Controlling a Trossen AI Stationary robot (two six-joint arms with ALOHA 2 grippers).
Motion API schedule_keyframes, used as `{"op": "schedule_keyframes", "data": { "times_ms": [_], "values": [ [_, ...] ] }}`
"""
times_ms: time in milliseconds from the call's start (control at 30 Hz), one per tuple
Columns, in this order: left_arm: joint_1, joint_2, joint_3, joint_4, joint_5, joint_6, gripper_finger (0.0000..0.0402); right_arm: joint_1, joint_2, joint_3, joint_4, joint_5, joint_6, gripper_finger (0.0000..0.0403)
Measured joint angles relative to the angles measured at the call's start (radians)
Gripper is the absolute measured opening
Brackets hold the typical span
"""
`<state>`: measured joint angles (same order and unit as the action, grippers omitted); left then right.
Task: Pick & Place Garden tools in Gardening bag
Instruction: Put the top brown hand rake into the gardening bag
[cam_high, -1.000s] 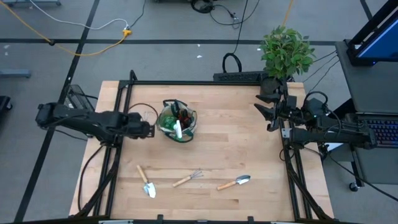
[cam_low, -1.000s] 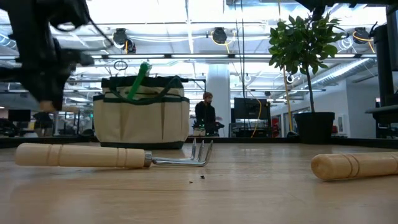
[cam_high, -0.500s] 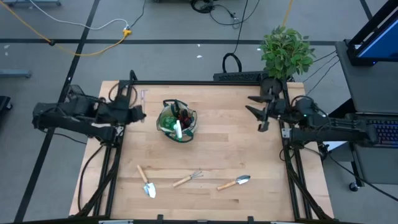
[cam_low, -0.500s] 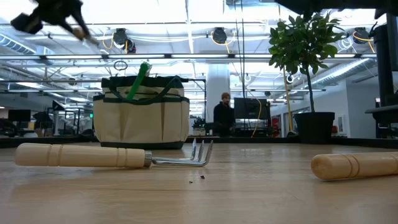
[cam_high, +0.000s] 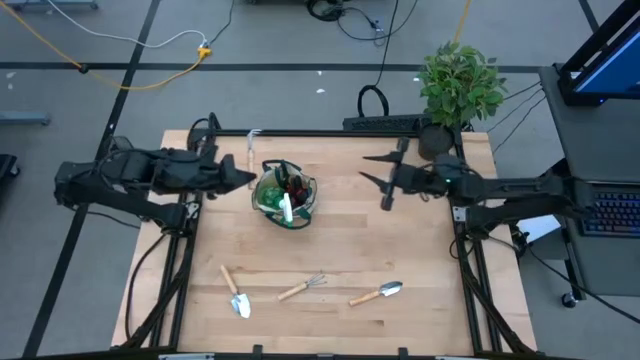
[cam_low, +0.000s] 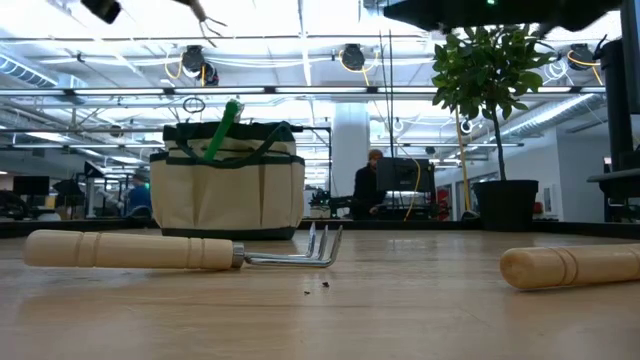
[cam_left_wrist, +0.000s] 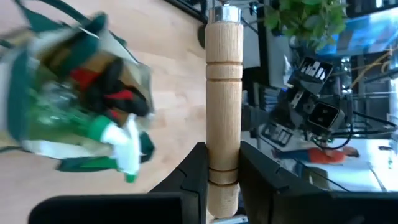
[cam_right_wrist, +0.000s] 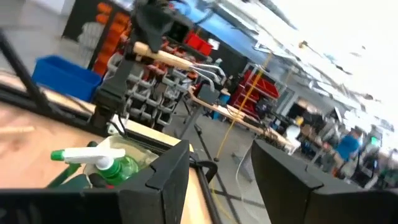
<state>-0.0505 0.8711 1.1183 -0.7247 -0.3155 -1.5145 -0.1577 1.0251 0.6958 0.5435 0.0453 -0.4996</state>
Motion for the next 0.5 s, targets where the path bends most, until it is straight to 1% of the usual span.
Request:
{"op": "schedule_keyframes", "data": {
  "times_ms": [167, 267, 500],
  "values": [
    [0.0, 0.067, 0.0, 0.104, 0.043, -0.007, 0.0062, 0.032, 0.128, 0.129, -0.014, -0.07, -0.147, 0.0164],
    [0.0, 0.105, 0.0, 0.166, 0.066, -0.01, 0.0062, 0.06, 0.195, 0.206, -0.043, -0.077, -0.224, 0.0168],
    [0.023, 0.173, 0.0, 0.281, 0.15, -0.015, 0.0062, 0.12, 0.325, 0.335, -0.135, -0.075, -0.429, 0.0214]
  ]
}}
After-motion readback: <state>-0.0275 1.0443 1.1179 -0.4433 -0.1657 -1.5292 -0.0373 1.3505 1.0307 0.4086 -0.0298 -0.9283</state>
